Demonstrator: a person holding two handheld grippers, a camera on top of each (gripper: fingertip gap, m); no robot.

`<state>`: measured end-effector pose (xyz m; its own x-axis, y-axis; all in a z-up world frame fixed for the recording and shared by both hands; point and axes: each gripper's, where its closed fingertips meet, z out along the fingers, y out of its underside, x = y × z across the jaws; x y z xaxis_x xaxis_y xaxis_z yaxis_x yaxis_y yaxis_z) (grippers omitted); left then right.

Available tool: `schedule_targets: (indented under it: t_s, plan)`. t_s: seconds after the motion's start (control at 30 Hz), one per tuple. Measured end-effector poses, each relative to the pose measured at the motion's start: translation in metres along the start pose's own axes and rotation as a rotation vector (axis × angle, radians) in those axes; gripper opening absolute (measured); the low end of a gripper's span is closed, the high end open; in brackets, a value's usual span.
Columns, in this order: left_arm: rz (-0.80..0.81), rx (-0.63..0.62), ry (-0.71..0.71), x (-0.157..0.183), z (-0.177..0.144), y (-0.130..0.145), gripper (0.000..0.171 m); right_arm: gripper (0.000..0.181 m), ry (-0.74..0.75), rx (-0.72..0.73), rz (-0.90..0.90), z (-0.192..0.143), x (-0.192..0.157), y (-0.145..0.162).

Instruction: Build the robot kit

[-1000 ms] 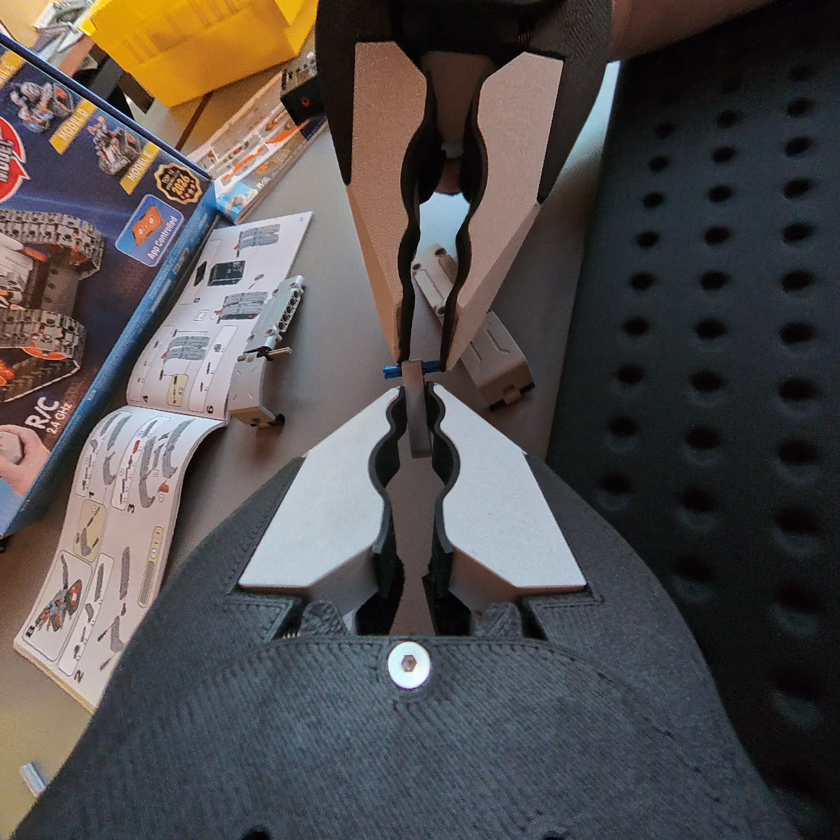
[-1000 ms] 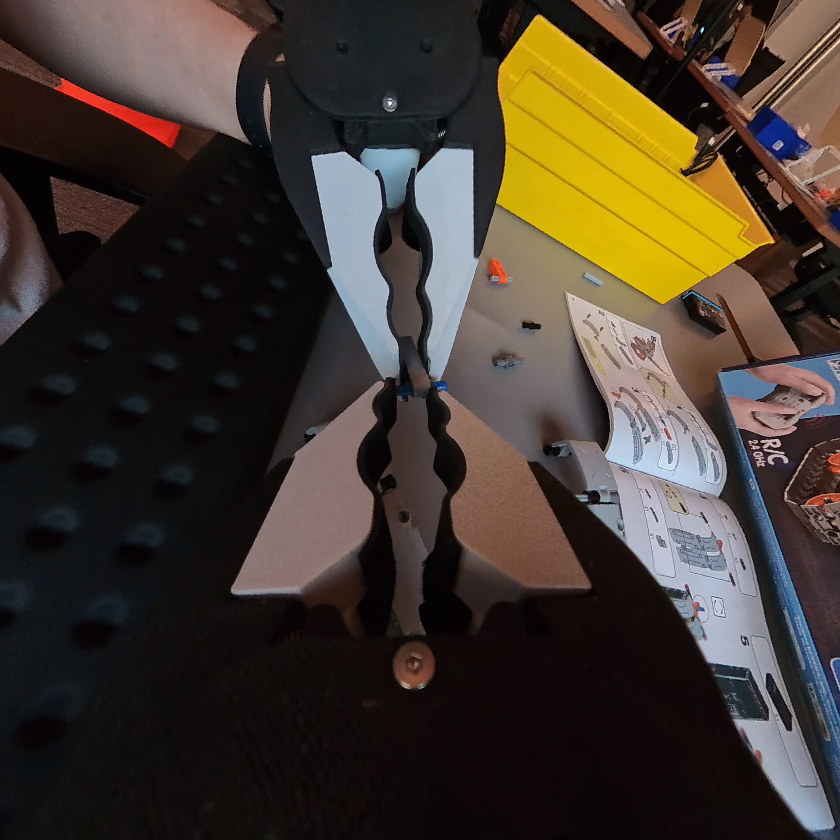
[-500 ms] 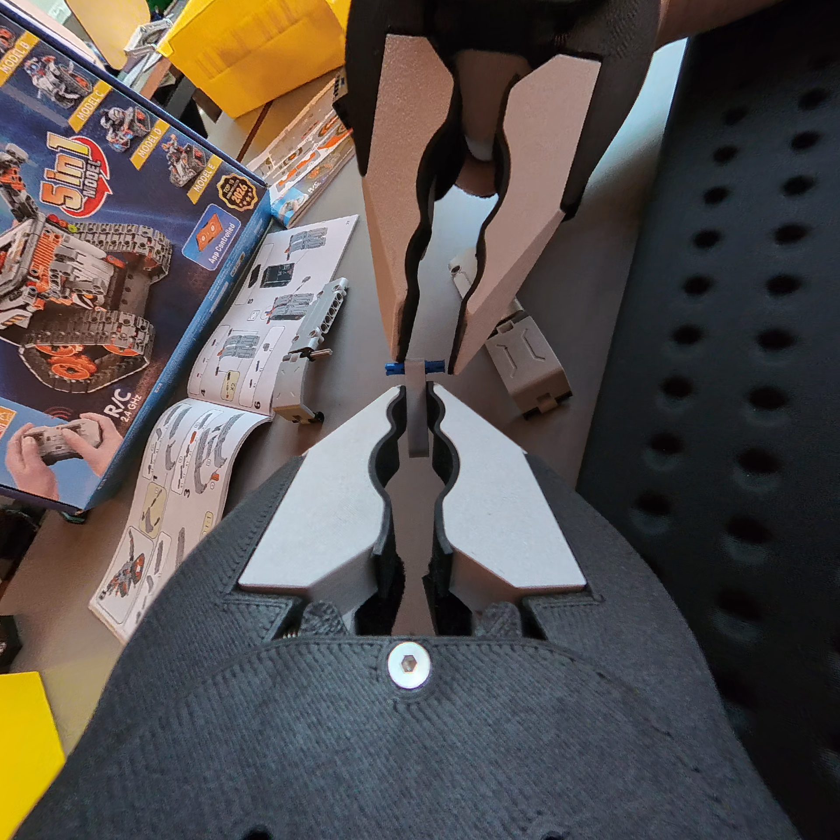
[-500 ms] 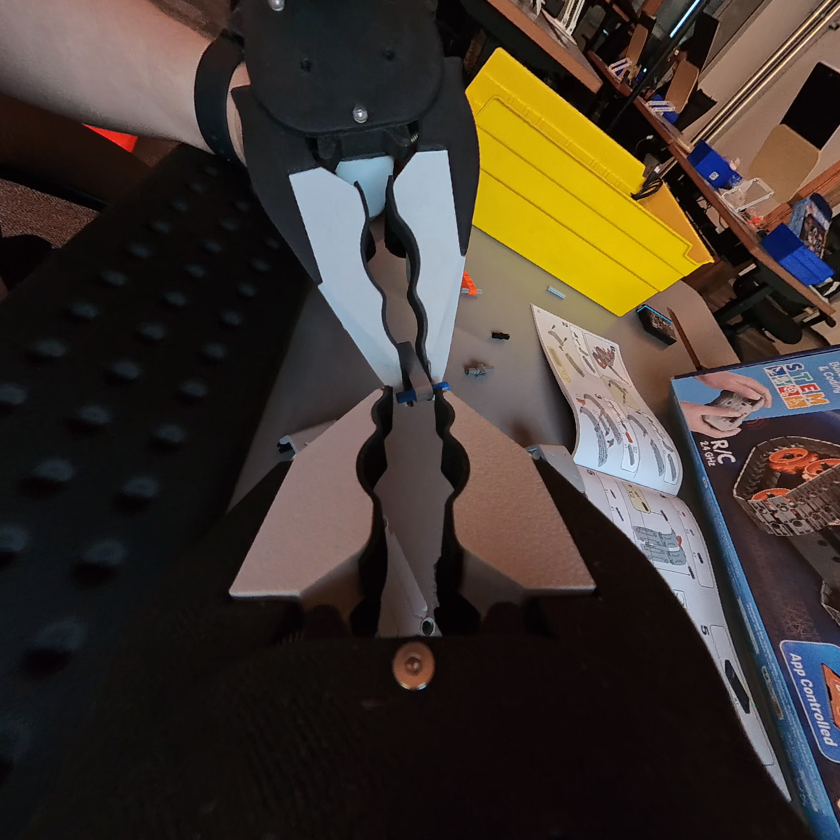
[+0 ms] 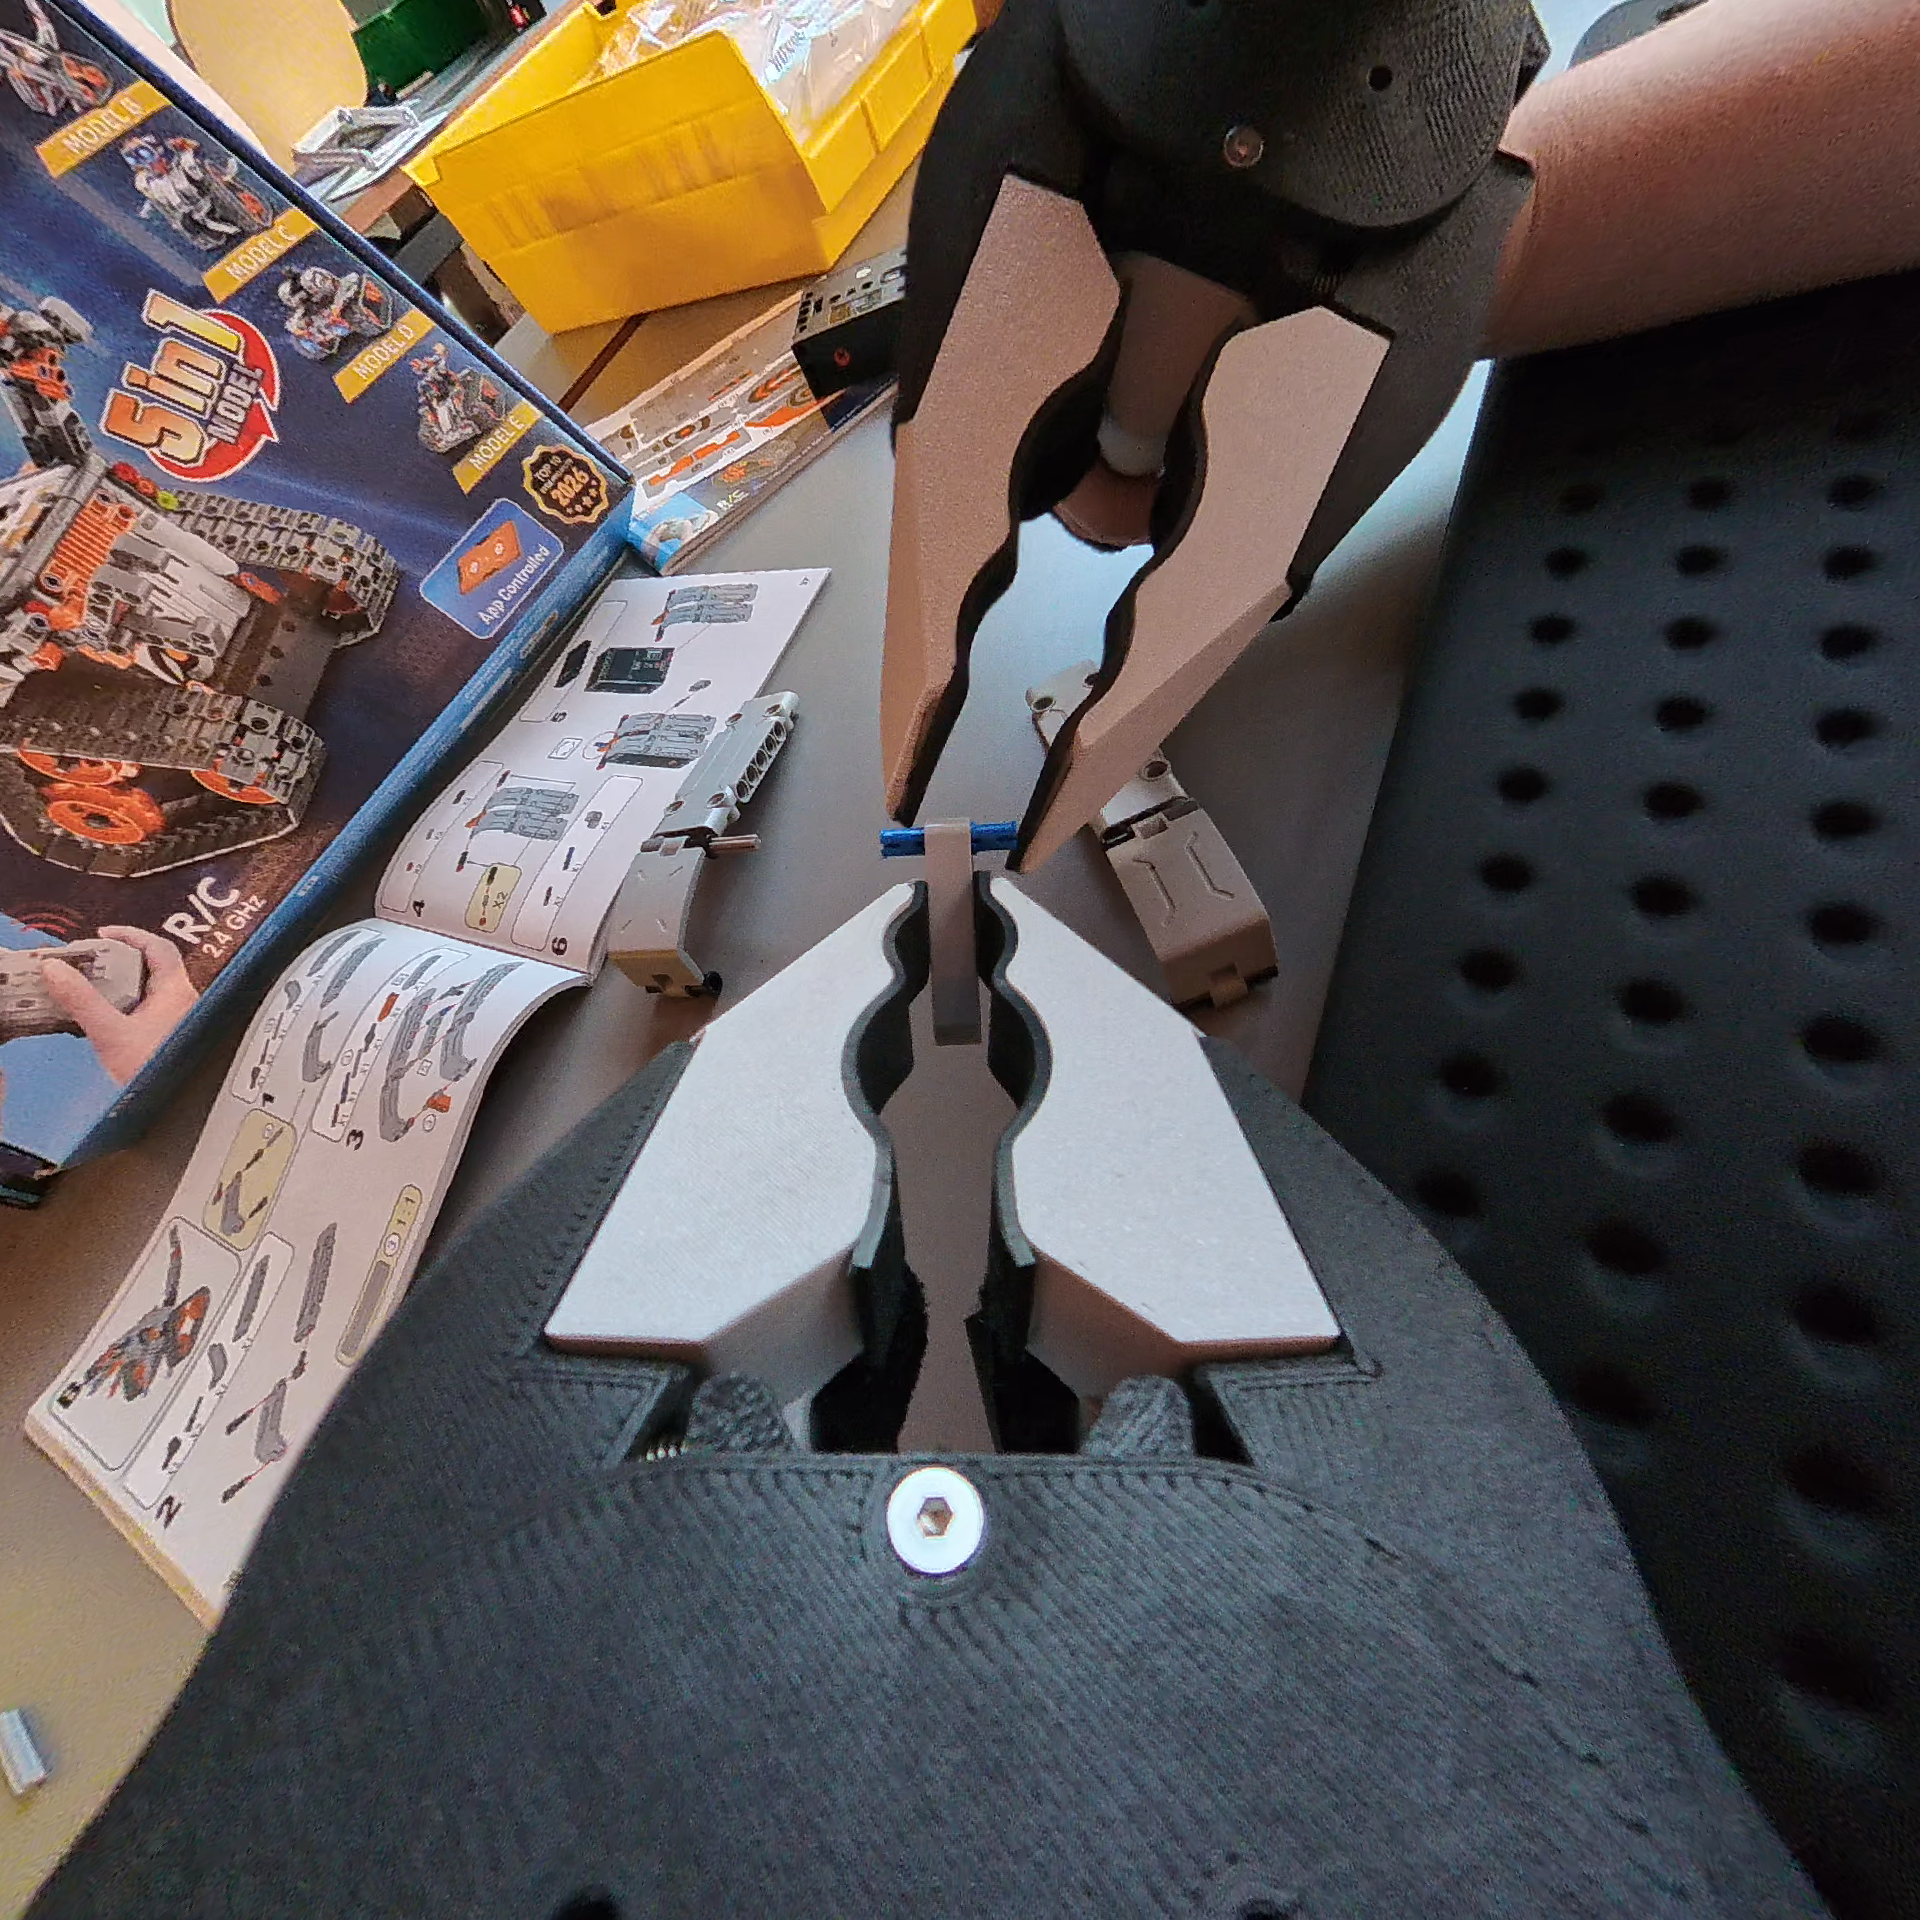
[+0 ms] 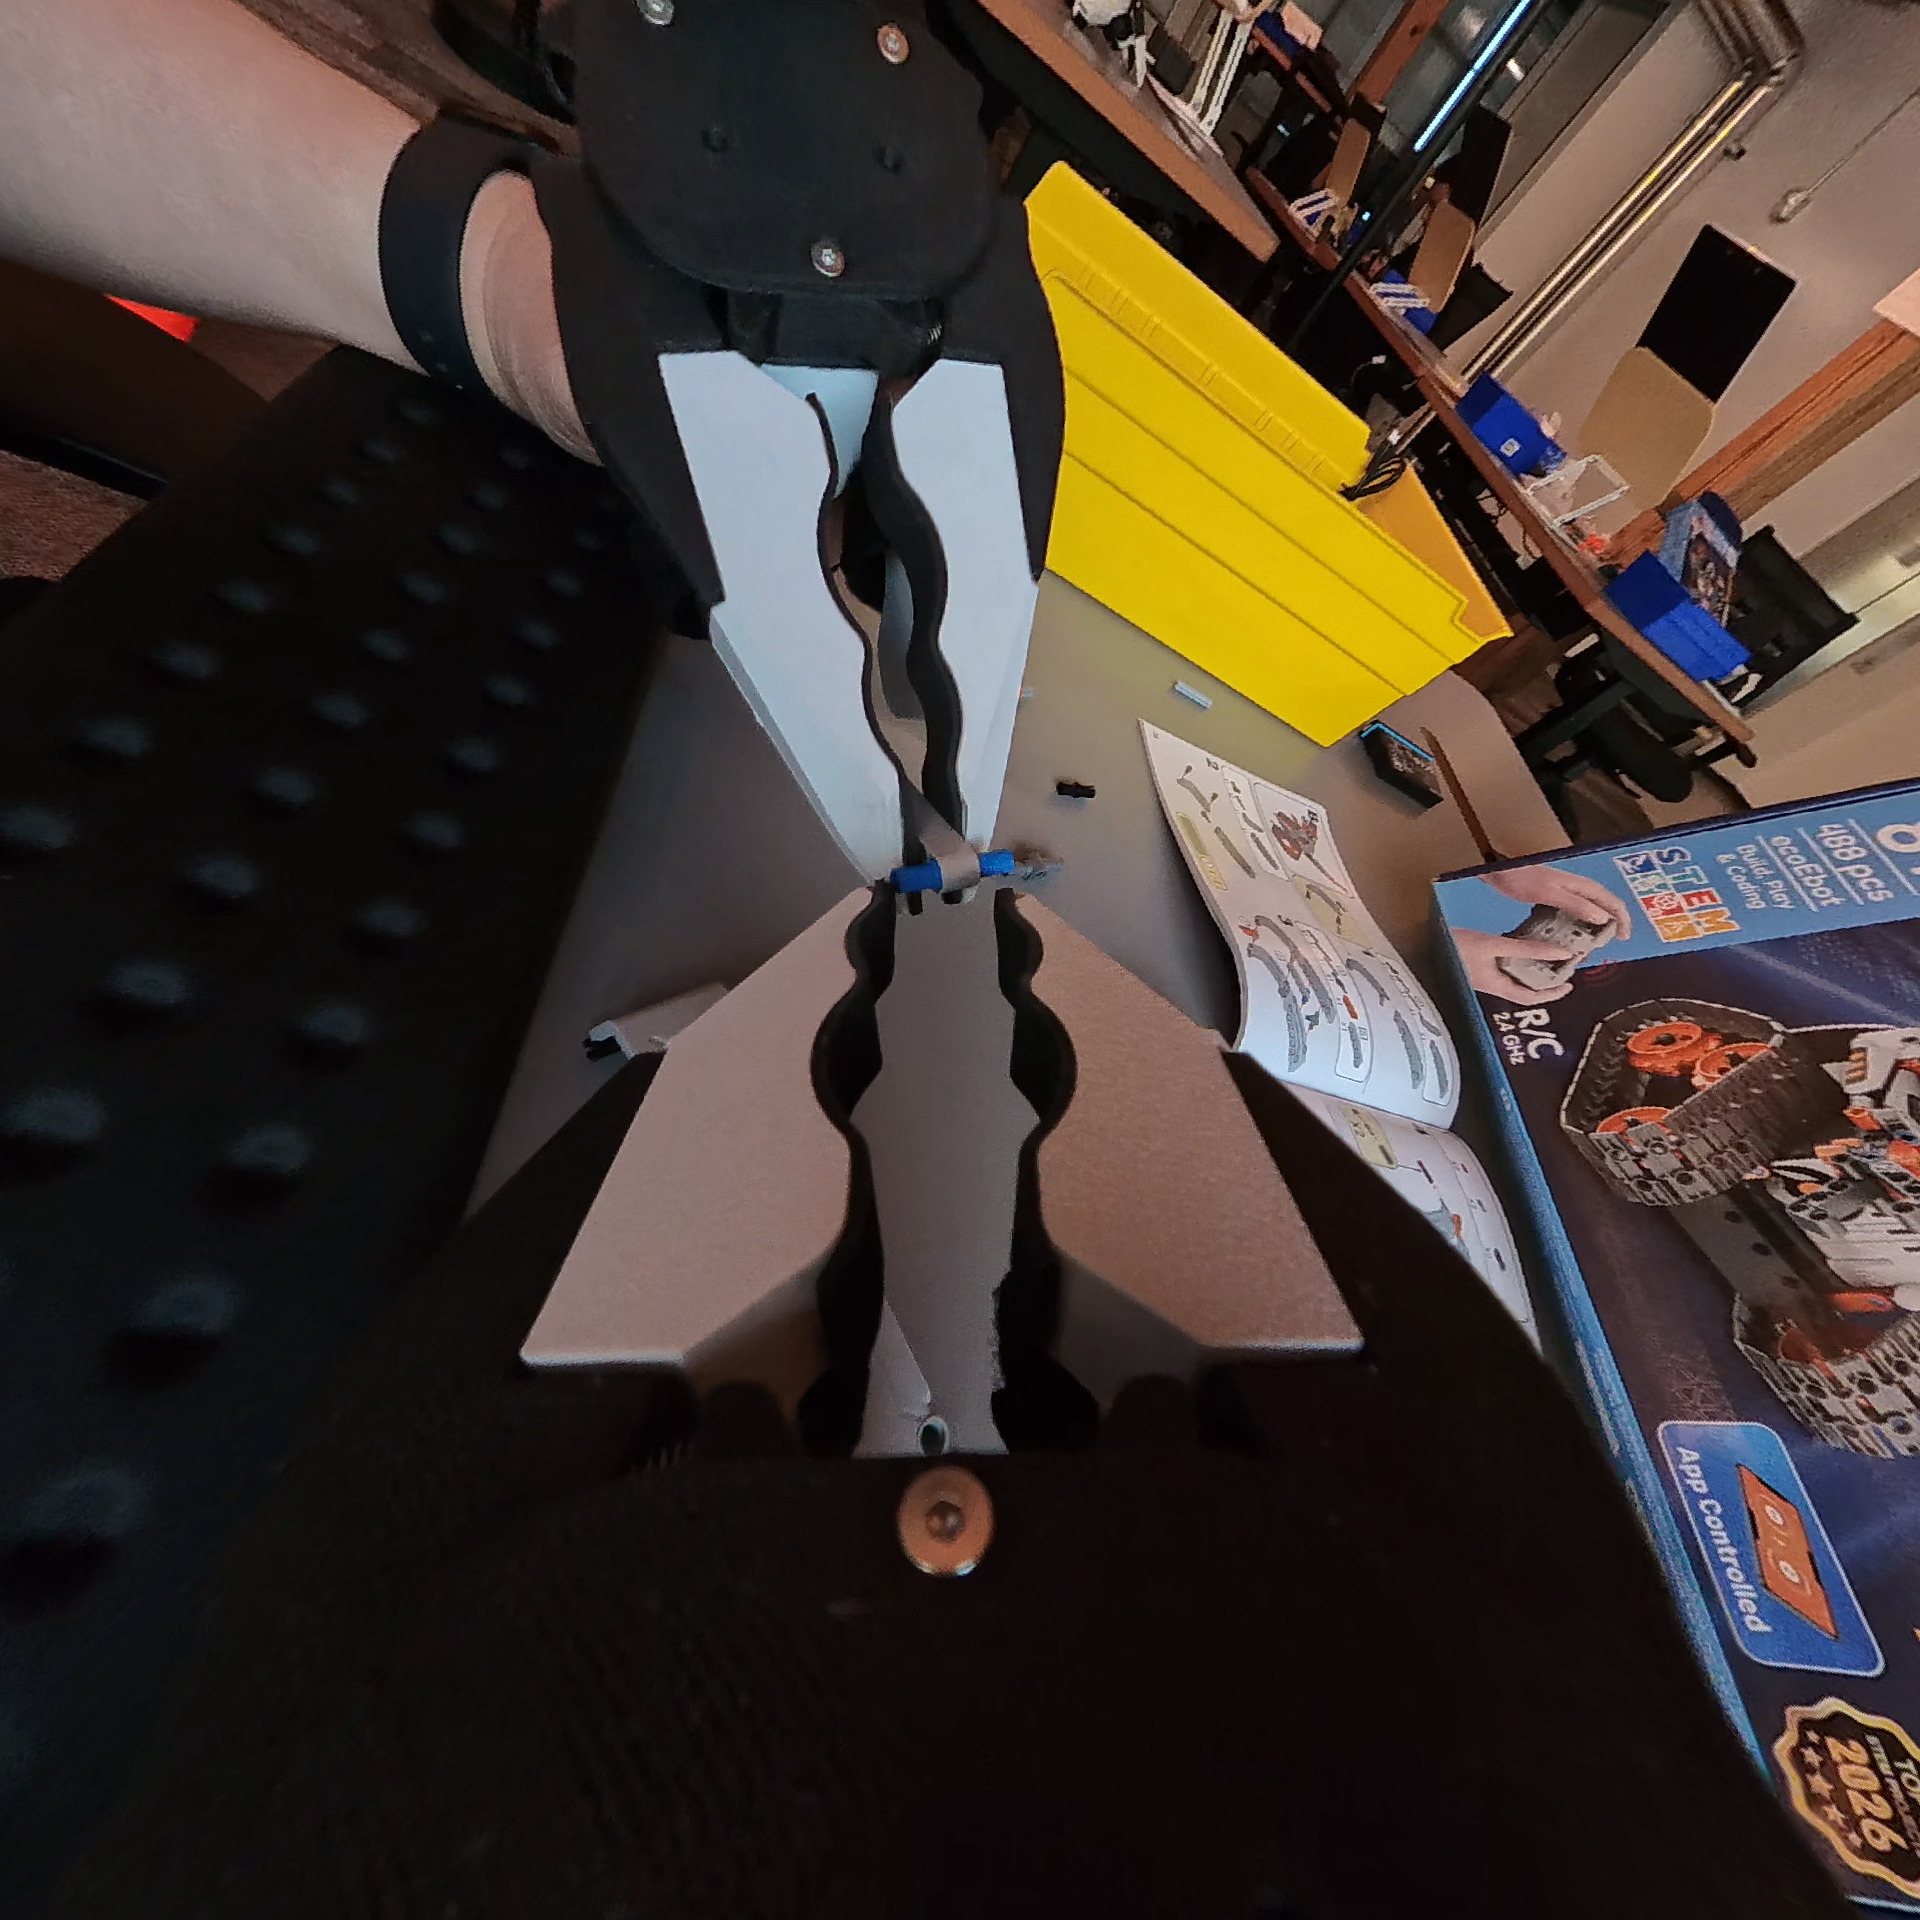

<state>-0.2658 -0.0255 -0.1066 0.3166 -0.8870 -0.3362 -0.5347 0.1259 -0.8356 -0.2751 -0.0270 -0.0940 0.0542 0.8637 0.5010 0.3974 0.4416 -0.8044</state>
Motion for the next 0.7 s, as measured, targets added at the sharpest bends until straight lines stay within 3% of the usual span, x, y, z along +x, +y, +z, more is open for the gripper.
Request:
schedule_targets:
  t_s: [0.23, 0.7]
  plan:
    - [0.014, -0.03, 0.0, 0.001, 0.001, 0.005, 0.006, 0.018, -0.011, 0.059, 0.022, -0.003, 0.0, -0.008]
    - [0.053, -0.06, 0.022, 0.007, 0.003, 0.009, 0.006, 0.015, -0.065, 0.008, -0.012, 0.001, -0.012, 0.0]
